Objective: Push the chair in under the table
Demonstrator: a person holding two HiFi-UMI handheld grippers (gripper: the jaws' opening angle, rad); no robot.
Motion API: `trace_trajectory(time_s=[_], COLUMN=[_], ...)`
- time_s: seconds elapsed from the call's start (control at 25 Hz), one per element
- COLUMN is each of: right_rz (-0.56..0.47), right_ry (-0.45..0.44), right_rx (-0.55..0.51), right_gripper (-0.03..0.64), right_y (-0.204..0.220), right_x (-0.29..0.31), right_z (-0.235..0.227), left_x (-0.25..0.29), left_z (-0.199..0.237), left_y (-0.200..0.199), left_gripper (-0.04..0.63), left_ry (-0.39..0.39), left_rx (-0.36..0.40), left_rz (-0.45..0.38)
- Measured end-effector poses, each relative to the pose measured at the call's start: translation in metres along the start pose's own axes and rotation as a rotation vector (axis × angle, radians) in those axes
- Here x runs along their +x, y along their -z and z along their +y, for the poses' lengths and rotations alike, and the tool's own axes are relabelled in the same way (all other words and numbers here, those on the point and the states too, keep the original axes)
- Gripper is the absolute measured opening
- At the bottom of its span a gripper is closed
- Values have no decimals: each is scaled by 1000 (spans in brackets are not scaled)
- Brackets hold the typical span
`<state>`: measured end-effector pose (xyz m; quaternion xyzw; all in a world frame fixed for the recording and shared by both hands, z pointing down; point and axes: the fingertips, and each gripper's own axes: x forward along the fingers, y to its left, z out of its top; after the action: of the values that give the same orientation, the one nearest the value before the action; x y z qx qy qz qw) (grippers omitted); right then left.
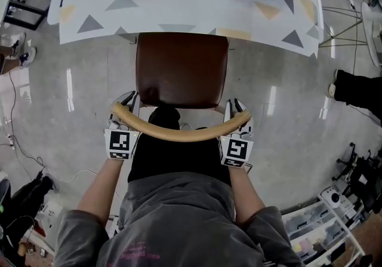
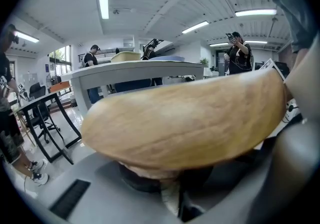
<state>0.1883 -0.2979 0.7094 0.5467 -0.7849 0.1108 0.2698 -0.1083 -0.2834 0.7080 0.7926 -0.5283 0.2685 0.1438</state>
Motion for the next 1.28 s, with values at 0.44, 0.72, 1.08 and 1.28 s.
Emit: trace_trajectory(time_s=[0.44, 0.72, 1.08, 1.28], right_rz=[-27, -50, 13, 75], right_ry=[24, 18, -33, -69], right_rx=[-30, -41, -81, -101], right_gripper=[64, 64, 64, 67], right_y=[-26, -40, -27, -14], right_x=[59, 101, 107, 102], right_z=[-12, -13, 1, 8], left_x=[56, 88, 92, 88], left_z=[37, 64, 68, 63], left_y=[-20, -29, -15, 0], left_gripper=[23, 26, 38, 60], left_ry=[-11, -13, 3, 31], left_rx=[25, 48, 46, 59], left_rz=[-36, -65, -33, 45])
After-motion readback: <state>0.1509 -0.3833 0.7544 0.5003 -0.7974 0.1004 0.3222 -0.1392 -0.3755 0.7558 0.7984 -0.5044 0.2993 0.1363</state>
